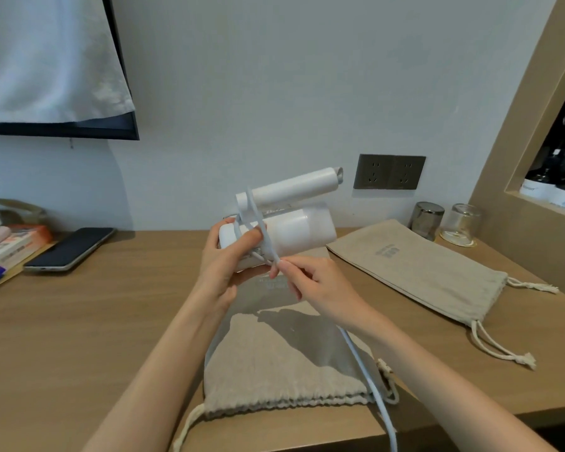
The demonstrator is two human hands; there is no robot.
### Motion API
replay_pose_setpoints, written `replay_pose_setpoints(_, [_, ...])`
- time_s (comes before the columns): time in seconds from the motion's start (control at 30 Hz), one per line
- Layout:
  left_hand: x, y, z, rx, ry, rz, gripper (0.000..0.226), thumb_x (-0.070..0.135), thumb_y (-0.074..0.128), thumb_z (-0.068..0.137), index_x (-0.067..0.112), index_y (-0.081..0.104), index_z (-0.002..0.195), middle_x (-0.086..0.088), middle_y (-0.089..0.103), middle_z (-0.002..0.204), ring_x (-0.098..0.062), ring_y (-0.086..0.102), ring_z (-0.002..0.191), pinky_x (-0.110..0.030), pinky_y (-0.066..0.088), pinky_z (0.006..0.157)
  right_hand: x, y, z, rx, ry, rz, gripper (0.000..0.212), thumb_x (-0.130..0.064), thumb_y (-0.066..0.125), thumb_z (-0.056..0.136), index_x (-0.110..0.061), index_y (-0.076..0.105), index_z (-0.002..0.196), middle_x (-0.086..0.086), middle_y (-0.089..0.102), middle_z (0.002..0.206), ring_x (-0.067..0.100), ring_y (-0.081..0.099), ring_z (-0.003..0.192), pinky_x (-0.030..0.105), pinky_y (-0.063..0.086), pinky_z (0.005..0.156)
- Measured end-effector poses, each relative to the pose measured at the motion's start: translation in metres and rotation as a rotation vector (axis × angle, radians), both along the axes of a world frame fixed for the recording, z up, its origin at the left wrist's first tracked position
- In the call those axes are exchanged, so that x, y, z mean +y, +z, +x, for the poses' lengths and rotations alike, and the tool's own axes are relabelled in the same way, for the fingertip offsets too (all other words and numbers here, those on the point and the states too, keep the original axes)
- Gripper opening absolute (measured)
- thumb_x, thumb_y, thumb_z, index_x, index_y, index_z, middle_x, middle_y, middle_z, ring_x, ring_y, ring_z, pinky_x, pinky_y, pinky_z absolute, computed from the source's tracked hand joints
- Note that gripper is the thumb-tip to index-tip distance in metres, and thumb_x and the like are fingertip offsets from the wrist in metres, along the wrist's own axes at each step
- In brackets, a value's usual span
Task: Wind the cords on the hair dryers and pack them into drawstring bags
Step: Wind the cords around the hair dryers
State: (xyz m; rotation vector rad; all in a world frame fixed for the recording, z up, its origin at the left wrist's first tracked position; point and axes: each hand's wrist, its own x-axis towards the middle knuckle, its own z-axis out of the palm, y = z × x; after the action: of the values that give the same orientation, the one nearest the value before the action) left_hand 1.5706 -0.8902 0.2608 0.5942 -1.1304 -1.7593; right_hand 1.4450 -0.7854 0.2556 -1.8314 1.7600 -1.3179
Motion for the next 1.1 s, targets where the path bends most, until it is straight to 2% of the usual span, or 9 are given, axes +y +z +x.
replay_pose_setpoints(0.13, [-0.001, 0.0, -0.004, 0.041, -0.06, 0.052, 0.034, 0.008, 0.067, 0.081, 0.016, 0.055, 0.112, -0.009, 0.066, 0.096, -0.024, 0.068, 0.079, -0.041, 0.059, 0.059, -0.002, 0.005, -0.005, -0.11, 0.024, 0.078, 0.033, -0.034, 0.052, 0.097, -0.022, 0.071, 0.072, -0.004, 0.045, 0.051, 0.011, 0.039, 0.052, 0.027, 0.031, 0.057])
replay_pose_setpoints(0.23, [-0.004, -0.002, -0.004, 0.054, -0.11, 0.09, 0.028, 0.007, 0.065, 0.083, 0.018, 0.056, 0.106, -0.008, 0.066, 0.097, -0.024, 0.069, 0.082, -0.047, 0.06, 0.065, -0.003, 0.006, -0.009, -0.151, -0.032, 0.122, 0.03, -0.036, 0.06, 0.091, -0.016, 0.073, 0.072, -0.014, 0.057, 0.055, 0.002, 0.05, 0.058, 0.014, 0.036, 0.06])
replay_pose_setpoints(0.3, [-0.005, -0.002, -0.005, 0.061, -0.136, 0.118, 0.035, 0.007, 0.067, 0.078, 0.017, 0.055, 0.109, -0.009, 0.066, 0.1, -0.023, 0.07, 0.082, -0.048, 0.059, 0.067, -0.004, 0.007, -0.013, -0.263, -0.079, 0.139, 0.02, -0.034, 0.068, 0.085, -0.015, 0.072, 0.085, -0.016, 0.066, 0.069, -0.006, 0.058, 0.065, 0.007, 0.04, 0.06])
replay_pose_setpoints(0.4, [-0.003, -0.002, -0.007, 0.064, -0.167, 0.174, 0.033, 0.007, 0.068, 0.077, 0.015, 0.056, 0.106, -0.009, 0.066, 0.1, -0.021, 0.071, 0.078, -0.045, 0.06, 0.061, -0.002, 0.007, -0.021, -0.447, -0.076, 0.174, 0.04, -0.027, 0.075, 0.08, -0.017, 0.056, 0.115, -0.013, 0.062, 0.074, -0.009, 0.056, 0.053, 0.007, 0.038, 0.046])
replay_pose_setpoints(0.53, [0.0, -0.003, -0.008, 0.095, -0.221, 0.244, 0.055, 0.006, 0.079, 0.057, 0.014, 0.059, 0.108, -0.011, 0.061, 0.117, -0.028, 0.066, 0.097, -0.048, 0.059, 0.058, 0.005, 0.008, -0.031, -0.31, -0.011, 0.209, 0.032, -0.026, 0.069, 0.085, -0.018, 0.055, 0.112, -0.013, 0.061, 0.067, -0.007, 0.057, 0.058, 0.01, 0.042, 0.054])
replay_pose_setpoints(0.7, [0.006, -0.001, -0.008, 0.092, -0.294, 0.163, 0.053, 0.006, 0.068, 0.07, 0.022, 0.056, 0.12, -0.004, 0.071, 0.093, -0.022, 0.07, 0.08, -0.046, 0.059, 0.065, 0.009, 0.015, -0.051, -0.182, 0.072, 0.327, 0.01, -0.021, 0.067, 0.086, -0.019, 0.062, 0.094, -0.008, 0.056, 0.065, 0.0, 0.052, 0.056, 0.018, 0.039, 0.051])
replay_pose_setpoints(0.83, [0.008, -0.002, -0.006, 0.083, -0.369, 0.066, 0.063, 0.004, 0.071, 0.065, 0.023, 0.055, 0.123, -0.003, 0.071, 0.098, -0.022, 0.071, 0.083, -0.042, 0.06, 0.061, 0.014, 0.019, -0.063, -0.176, 0.109, 0.425, 0.012, -0.021, 0.066, 0.087, -0.014, 0.061, 0.096, 0.001, 0.049, 0.066, 0.007, 0.04, 0.056, 0.02, 0.032, 0.048])
replay_pose_setpoints(0.97, [0.012, -0.001, -0.005, 0.132, -0.421, 0.033, 0.059, 0.006, 0.074, 0.055, 0.023, 0.059, 0.11, 0.0, 0.074, 0.091, -0.021, 0.071, 0.082, -0.041, 0.06, 0.06, 0.024, 0.031, -0.076, -0.162, 0.094, 0.501, 0.023, -0.027, 0.066, 0.083, -0.023, 0.061, 0.106, 0.005, 0.065, 0.085, 0.004, 0.038, 0.053, 0.017, 0.035, 0.047])
replay_pose_setpoints(1.1, [0.014, -0.002, -0.008, 0.208, -0.429, 0.118, 0.08, 0.008, 0.087, 0.037, 0.02, 0.06, 0.111, -0.004, 0.074, 0.099, -0.025, 0.071, 0.088, -0.048, 0.059, 0.065, 0.039, 0.044, -0.089, -0.046, -0.066, 0.513, 0.039, -0.057, 0.066, 0.067, -0.02, 0.074, 0.079, 0.012, 0.041, 0.063, 0.007, 0.031, 0.049, 0.019, 0.029, 0.046])
